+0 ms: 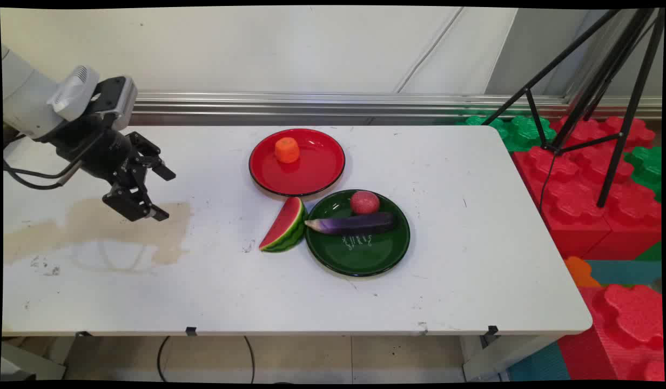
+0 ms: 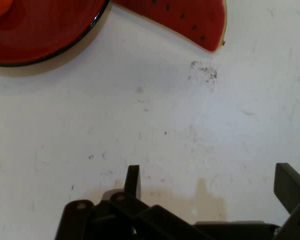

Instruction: Pick up the eggplant from the green plate

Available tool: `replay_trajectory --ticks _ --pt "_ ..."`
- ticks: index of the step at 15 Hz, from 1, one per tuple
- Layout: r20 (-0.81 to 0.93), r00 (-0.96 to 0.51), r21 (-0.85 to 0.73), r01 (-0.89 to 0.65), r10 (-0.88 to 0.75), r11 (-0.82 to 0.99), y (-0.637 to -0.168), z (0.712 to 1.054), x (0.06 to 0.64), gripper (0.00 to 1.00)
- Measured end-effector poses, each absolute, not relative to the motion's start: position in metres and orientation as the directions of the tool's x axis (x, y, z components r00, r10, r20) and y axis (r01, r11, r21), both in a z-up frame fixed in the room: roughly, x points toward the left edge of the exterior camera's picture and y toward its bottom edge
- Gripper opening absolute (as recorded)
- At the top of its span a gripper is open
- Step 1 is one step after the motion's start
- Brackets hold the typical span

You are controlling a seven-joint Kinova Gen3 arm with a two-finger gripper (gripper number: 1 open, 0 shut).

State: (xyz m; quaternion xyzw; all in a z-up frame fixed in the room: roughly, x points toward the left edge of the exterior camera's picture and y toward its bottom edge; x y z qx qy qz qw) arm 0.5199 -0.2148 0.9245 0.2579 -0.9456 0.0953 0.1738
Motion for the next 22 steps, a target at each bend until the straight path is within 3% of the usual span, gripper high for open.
replay_trajectory --ticks 9,22 --pt "0.479 -0.761 -0.094 -0.541 -0.438 0.836 -0.229 0.949 0.484 1.00" --pt "0.526 -0.749 -0.132 -0.540 -0.403 0.831 -0.266 0.972 0.377 1.00"
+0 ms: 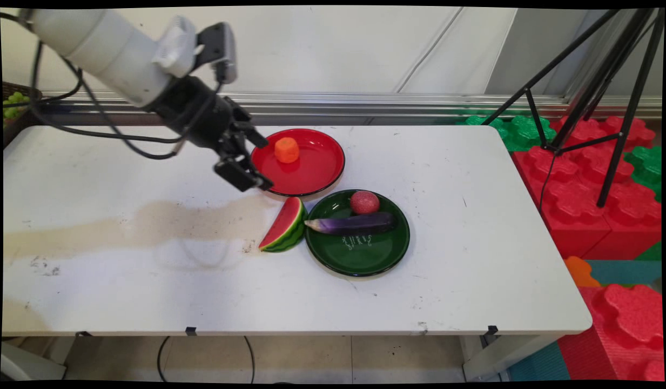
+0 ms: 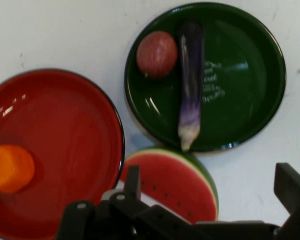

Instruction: Pick up the eggplant from the green plate

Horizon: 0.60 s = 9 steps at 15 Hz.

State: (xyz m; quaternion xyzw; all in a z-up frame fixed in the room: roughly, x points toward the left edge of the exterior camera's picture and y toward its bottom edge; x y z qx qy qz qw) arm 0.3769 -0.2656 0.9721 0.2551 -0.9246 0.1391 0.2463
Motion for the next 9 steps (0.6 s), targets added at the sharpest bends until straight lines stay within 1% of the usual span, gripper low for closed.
replay_trajectory --ticks 5,9 --pt "0.497 -0.761 -0.141 -0.544 -0.416 0.827 -0.285 0.956 0.332 1.00" --pt "0.468 -0.775 -0.141 -0.540 -0.425 0.829 -0.303 0.933 0.299 1.00"
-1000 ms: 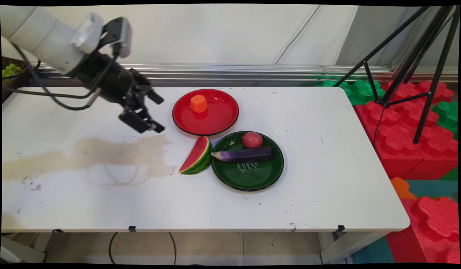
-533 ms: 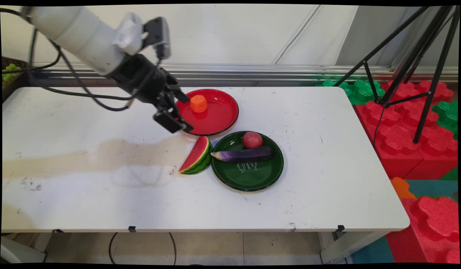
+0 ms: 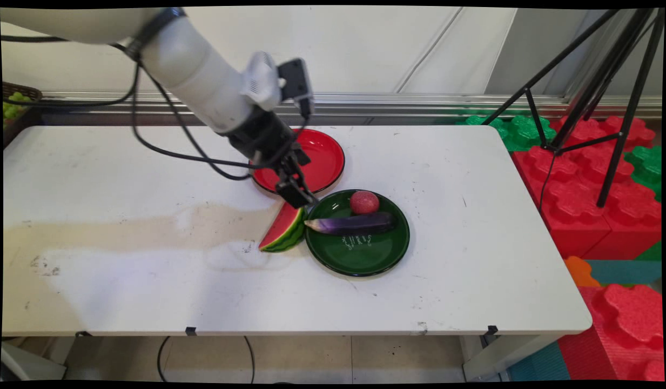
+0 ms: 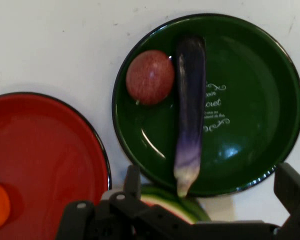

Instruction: Pick up the eggplant from the green plate

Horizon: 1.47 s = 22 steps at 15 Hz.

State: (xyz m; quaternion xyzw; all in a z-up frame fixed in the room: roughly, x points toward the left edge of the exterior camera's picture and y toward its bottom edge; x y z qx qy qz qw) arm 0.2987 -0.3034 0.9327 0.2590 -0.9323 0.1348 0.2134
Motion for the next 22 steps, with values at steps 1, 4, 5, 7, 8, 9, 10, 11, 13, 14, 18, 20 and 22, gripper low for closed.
replay_trajectory --ticks 1,4,5,7,8,9,10,11,13,14,18,20,22 --pt "0.460 -0.777 -0.140 -0.541 -0.429 0.829 -0.307 0.926 0.293 1.00" --pt "0.443 -0.786 -0.137 -0.536 -0.432 0.833 -0.318 0.907 0.277 1.00" --pt "0.436 -0.789 -0.136 -0.533 -0.433 0.835 -0.323 0.899 0.271 1.00" --pt "0.429 -0.793 -0.134 -0.529 -0.432 0.838 -0.329 0.888 0.263 1.00" --pt "0.426 -0.794 -0.132 -0.528 -0.433 0.839 -0.332 0.882 0.259 1.00" --pt "0.423 -0.795 -0.128 -0.527 -0.434 0.840 -0.335 0.875 0.255 1.00" --pt "0.421 -0.797 -0.126 -0.525 -0.434 0.842 -0.339 0.868 0.251 1.00" --pt "0.420 -0.797 -0.123 -0.523 -0.433 0.843 -0.342 0.862 0.247 1.00" --pt "0.421 -0.797 -0.117 -0.520 -0.432 0.846 -0.348 0.850 0.240 1.00" --pt "0.421 -0.797 -0.114 -0.521 -0.434 0.846 -0.351 0.845 0.238 1.00" --pt "0.421 -0.792 -0.102 -0.526 -0.442 0.845 -0.361 0.827 0.229 1.00" --pt "0.420 -0.789 -0.097 -0.531 -0.450 0.842 -0.366 0.819 0.226 1.00" --pt "0.419 -0.783 -0.088 -0.539 -0.460 0.838 -0.370 0.812 0.224 1.00"
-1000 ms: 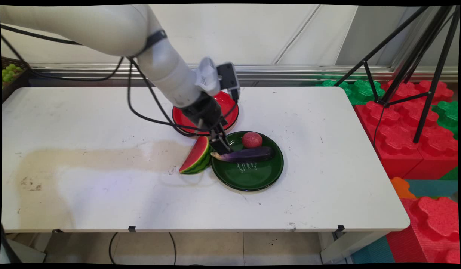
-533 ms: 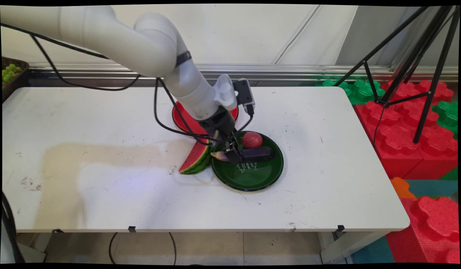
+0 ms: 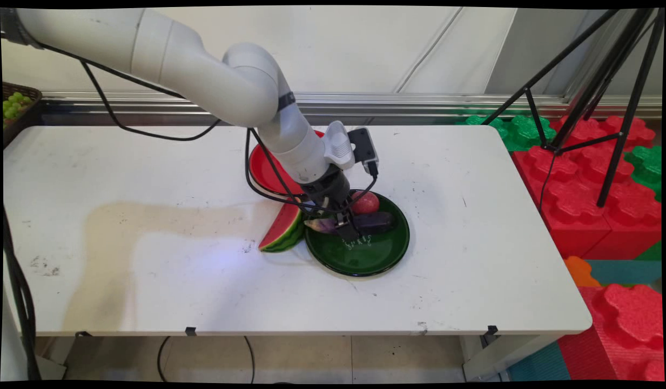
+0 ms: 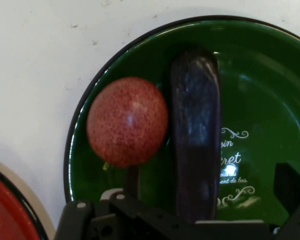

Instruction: Pick up the eggplant from the green plate, then place the picked object on the table

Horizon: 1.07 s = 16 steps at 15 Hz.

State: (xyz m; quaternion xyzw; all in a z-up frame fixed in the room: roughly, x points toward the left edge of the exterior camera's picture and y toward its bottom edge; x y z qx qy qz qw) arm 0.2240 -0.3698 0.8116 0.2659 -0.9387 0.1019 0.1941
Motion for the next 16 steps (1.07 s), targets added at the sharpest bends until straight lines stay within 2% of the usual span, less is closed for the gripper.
replay_trajectory --ticks 8,9,16 --pt "0.405 -0.763 -0.056 -0.570 -0.503 0.820 -0.370 0.796 0.223 1.00" --pt "0.403 -0.761 -0.052 -0.573 -0.508 0.818 -0.369 0.794 0.223 0.00" --pt "0.408 -0.755 -0.049 -0.580 -0.513 0.813 -0.365 0.793 0.225 0.00"
